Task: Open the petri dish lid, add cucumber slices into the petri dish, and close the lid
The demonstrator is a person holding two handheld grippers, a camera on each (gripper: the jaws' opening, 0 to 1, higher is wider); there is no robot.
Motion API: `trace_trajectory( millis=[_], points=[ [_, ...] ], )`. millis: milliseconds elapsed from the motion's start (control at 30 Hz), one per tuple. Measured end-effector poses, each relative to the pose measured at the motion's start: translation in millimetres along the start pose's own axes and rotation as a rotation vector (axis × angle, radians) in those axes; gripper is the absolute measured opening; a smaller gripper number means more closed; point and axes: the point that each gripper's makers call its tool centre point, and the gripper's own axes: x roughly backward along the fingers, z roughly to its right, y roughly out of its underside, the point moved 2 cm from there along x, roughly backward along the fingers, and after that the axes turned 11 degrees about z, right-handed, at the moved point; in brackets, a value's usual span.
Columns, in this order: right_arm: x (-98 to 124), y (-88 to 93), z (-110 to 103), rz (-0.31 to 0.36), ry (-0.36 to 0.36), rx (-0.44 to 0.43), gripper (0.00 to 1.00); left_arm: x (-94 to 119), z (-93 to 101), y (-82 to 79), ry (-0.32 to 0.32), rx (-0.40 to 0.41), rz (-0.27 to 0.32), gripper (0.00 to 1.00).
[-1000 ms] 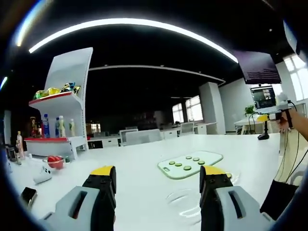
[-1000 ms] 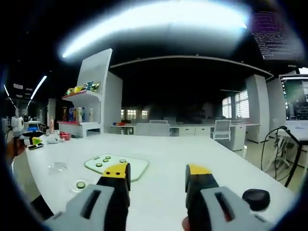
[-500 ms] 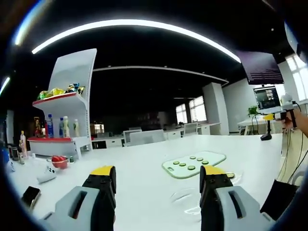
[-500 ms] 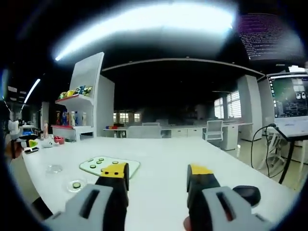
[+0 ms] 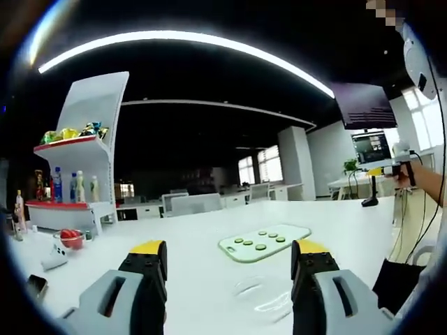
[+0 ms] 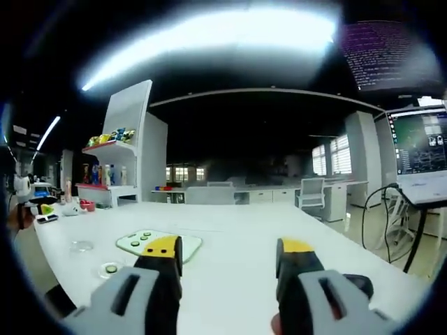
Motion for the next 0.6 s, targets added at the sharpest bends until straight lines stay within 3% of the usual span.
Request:
trace_trajectory(
  millis=[100,233,367,467,600],
  points=[
    [-4,-1.8,-7,-0.007,-0.066,-0.026,0.61,-2,3.9,-0.5,0.064,0.024,0.001,0.73],
    [-12,-8.6,-26,-0.018,-0.218,-0.04,0.65,-6,8.6,-4.4,0.168,0.034,0.002,0.74],
    [-22,-17.0,-31,-0.028,-0.275,-0.03,0.68,-12,12.7,-16.8,0.291,0.055,0.01,0.75],
    [-31,-22.3,-39,-0.036,-0.334,-0.024,0.71,-19,10.2,-24.6,0.325,0.062,0.015,0.76],
    [-43,-27.0,-52,-0.038,-0.393,-0.015,0.71,-26,9.3,-29.4,0.424,0.061,-0.009,0.76]
  ],
)
